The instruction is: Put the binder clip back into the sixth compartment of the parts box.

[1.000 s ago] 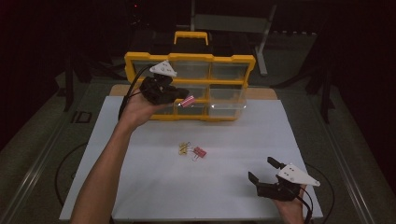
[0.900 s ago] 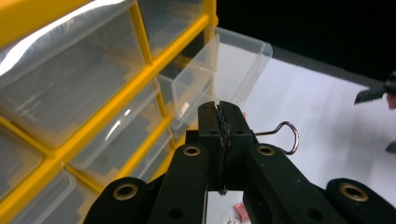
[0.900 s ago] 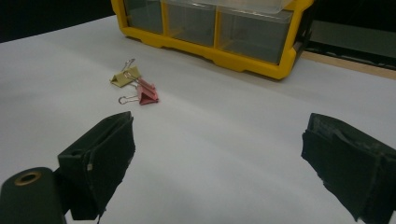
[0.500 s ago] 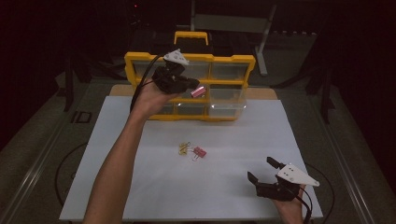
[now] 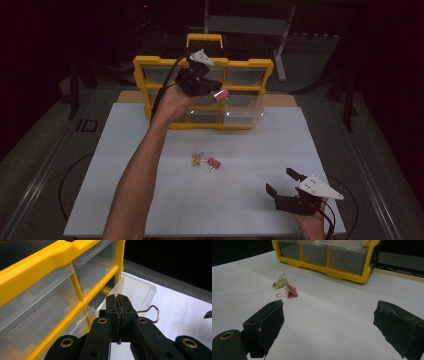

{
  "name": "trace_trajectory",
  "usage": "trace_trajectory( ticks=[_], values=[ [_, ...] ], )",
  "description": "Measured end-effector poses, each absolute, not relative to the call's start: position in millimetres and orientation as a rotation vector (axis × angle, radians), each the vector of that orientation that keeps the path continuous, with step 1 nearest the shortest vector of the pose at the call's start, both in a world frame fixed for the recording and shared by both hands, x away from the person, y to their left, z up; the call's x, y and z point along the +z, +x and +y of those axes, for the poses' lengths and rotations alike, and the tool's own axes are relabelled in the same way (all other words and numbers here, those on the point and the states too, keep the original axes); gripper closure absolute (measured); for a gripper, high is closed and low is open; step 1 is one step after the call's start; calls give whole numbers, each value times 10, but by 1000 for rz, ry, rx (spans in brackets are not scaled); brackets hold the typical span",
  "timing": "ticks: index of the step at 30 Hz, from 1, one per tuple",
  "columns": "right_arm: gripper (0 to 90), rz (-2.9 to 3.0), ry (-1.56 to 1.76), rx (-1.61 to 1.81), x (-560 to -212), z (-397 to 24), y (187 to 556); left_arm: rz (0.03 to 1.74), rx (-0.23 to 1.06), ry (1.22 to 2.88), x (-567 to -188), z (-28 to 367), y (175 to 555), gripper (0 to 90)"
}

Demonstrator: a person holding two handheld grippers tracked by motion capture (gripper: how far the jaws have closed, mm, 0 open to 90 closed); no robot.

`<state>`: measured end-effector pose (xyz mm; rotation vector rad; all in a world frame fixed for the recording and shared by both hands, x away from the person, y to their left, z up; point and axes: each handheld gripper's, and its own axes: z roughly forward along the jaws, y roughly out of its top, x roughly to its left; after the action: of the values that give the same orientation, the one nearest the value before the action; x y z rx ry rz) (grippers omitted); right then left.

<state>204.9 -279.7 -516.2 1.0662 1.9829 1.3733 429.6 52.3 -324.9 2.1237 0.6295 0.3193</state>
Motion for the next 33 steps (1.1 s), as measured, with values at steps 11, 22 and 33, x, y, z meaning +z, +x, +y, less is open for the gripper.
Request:
trace_trajectory(
  ticks=[11,22,33],
  values=[
    [87,1973,1067,1378,-5149,-2817,2044,633,306,2135,-3332,301,4356,890],
    [88,1969,1059,1377,-5138,-2825,2037,694,271,2098,-3475,177,4414,560],
    [88,1963,1056,1374,-5129,-2843,2036,802,394,2185,-3588,369,4357,68]
  ],
)
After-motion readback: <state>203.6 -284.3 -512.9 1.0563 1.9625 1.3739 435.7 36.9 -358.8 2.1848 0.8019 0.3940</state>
